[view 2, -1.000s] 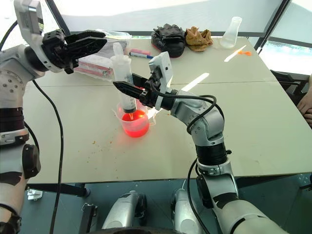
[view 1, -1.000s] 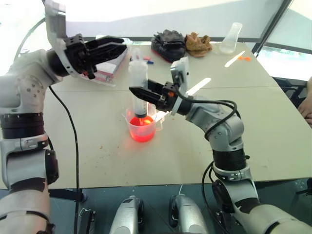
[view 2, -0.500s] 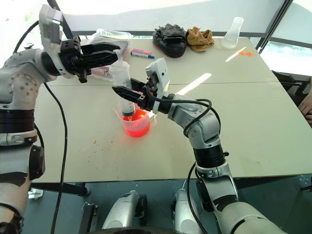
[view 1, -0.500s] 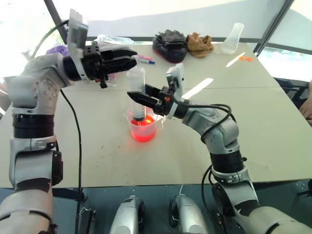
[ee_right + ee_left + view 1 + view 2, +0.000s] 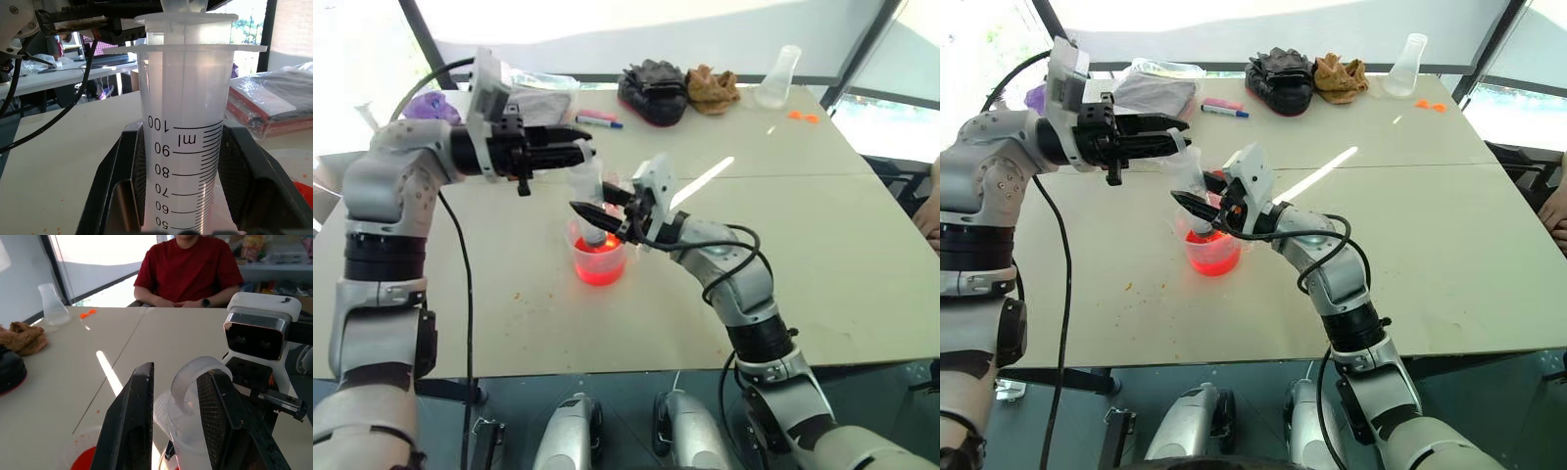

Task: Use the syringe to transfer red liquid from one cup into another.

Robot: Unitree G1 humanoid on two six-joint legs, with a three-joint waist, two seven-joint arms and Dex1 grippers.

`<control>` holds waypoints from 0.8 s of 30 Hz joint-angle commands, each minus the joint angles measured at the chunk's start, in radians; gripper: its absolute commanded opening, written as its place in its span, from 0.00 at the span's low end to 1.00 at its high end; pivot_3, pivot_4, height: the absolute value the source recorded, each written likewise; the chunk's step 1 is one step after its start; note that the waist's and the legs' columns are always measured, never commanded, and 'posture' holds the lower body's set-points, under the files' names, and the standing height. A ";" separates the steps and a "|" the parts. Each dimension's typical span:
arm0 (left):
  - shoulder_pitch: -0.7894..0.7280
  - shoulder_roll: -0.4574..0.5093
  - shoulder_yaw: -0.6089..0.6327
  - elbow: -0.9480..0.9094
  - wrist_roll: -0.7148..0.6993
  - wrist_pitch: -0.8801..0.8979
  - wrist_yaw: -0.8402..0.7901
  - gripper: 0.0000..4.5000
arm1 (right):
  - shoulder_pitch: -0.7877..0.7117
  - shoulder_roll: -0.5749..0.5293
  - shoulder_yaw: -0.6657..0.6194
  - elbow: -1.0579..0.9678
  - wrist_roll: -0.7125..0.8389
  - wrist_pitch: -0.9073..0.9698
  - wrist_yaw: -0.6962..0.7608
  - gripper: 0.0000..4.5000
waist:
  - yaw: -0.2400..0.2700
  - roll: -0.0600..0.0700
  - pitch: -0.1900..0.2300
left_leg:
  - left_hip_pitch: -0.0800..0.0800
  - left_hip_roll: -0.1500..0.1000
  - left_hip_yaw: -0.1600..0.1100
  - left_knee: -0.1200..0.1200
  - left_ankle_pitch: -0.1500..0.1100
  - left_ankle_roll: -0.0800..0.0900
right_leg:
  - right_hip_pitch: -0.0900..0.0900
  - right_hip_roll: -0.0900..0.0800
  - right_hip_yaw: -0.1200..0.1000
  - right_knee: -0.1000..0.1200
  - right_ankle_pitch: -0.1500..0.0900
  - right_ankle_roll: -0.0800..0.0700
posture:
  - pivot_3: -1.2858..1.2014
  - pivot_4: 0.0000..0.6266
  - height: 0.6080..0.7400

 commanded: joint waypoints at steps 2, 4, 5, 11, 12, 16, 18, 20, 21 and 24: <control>-0.010 -0.016 -0.002 -0.036 -0.008 0.009 0.008 0.30 | -0.001 0.023 0.046 -0.014 -0.022 -0.057 0.023 0.33 | 0.002 0.000 0.000 | 0.000 0.000 0.000 0.000 0.000 0.000 | 0.000 0.000 0.000 0.000 0.000 0.000 | 0.52 0.24 1.00; -0.017 -0.026 0.000 -0.027 0.002 -0.003 0.022 0.30 | 0.015 0.022 0.061 -0.018 -0.030 -0.065 0.029 0.33 | 0.001 0.000 0.000 | 0.000 0.000 0.000 0.000 0.000 0.000 | 0.000 0.000 0.000 0.000 0.000 0.000 | 0.52 0.24 1.00; -0.019 -0.031 0.001 -0.022 0.006 -0.006 0.027 0.30 | 0.022 0.022 0.067 -0.020 -0.033 -0.067 0.031 0.33 | 0.001 0.000 0.000 | 0.000 0.000 0.000 0.000 0.000 0.000 | 0.000 0.000 0.000 0.000 0.000 0.000 | 0.52 0.24 1.00; -0.031 -0.063 0.025 -0.015 0.003 -0.010 0.059 0.30 | 0.053 0.024 0.089 -0.017 -0.050 -0.080 0.038 0.33 | 0.000 0.000 0.000 | 0.000 0.000 0.000 0.000 0.000 0.000 | 0.000 0.000 0.000 0.000 0.000 0.000 | 0.52 0.24 1.00; -0.036 -0.069 0.031 -0.009 0.006 -0.018 0.070 0.30 | 0.056 0.025 0.091 -0.015 -0.052 -0.082 0.038 0.33 | 0.000 0.000 0.000 | 0.000 0.000 0.000 0.000 0.000 0.000 | 0.000 0.000 0.000 0.000 0.000 0.000 | 0.52 0.24 1.00; -0.064 -0.088 0.057 0.013 -0.004 -0.015 0.096 0.30 | 0.069 0.026 0.101 -0.017 -0.059 -0.082 0.043 0.33 | 0.000 0.000 0.000 | 0.000 0.000 0.000 0.000 0.000 0.000 | 0.000 0.000 0.000 0.000 0.000 0.000 | 0.52 0.24 1.00; -0.078 -0.093 0.067 0.018 -0.014 -0.008 0.100 0.30 | 0.077 0.025 0.110 -0.018 -0.063 -0.083 0.047 0.33 | 0.000 0.000 0.000 | 0.000 0.000 0.000 0.000 0.000 0.000 | 0.000 0.000 0.000 0.000 0.000 0.000 | 0.52 0.24 1.00; -0.090 -0.099 0.080 0.025 -0.025 -0.001 0.107 0.30 | 0.083 0.025 0.115 -0.019 -0.064 -0.082 0.049 0.33 | 0.000 0.000 0.000 | 0.000 0.000 0.000 0.000 0.000 0.000 | 0.000 0.000 0.000 0.000 0.000 0.000 | 0.52 0.24 1.00; -0.095 -0.103 0.086 0.025 -0.030 0.004 0.111 0.30 | 0.086 0.024 0.117 -0.021 -0.064 -0.082 0.051 0.33 | 0.000 0.000 0.000 | 0.000 0.000 0.000 0.000 0.000 0.000 | 0.000 0.000 0.000 0.000 0.000 0.000 | 0.52 0.24 1.00; -0.113 -0.113 0.109 0.033 -0.049 0.021 0.126 0.30 | 0.097 0.021 0.123 -0.026 -0.065 -0.084 0.053 0.33 | 0.000 0.000 0.000 | 0.000 0.000 0.000 0.000 0.000 0.000 | 0.000 0.000 0.000 0.000 0.000 0.000 | 0.52 0.24 1.00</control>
